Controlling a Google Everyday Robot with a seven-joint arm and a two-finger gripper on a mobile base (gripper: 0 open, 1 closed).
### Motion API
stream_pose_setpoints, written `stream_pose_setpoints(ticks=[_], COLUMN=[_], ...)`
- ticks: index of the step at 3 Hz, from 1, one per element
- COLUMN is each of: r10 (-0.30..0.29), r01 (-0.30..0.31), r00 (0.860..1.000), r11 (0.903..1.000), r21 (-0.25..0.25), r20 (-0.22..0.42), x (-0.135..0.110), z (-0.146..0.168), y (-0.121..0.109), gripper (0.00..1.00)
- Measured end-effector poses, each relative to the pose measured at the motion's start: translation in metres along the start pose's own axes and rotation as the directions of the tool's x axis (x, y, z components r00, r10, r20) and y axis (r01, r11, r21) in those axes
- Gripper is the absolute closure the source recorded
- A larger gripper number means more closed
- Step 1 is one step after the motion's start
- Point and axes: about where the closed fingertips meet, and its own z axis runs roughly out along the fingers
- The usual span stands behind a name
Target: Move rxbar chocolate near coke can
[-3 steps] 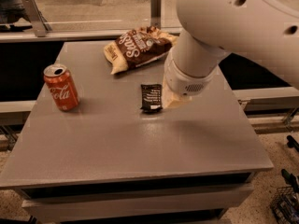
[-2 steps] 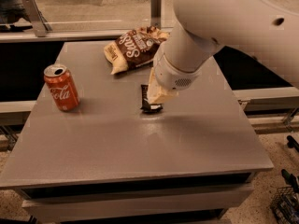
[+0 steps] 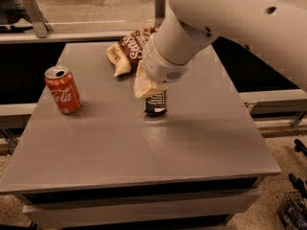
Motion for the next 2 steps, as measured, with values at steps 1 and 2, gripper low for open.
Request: stream_pose_setpoints(ticks=[1, 2], r10=[0.057, 0.197], r01=[-0.058, -0.200], r00=[0.997, 0.976], r11=[0.9983, 0.9793], r21=[-0.007, -0.030], r20=[-0.047, -0.090], x=[0.020, 0.065], z=[-0.020, -0.066], y=[0.007, 0.044], gripper=[0.84, 0.61])
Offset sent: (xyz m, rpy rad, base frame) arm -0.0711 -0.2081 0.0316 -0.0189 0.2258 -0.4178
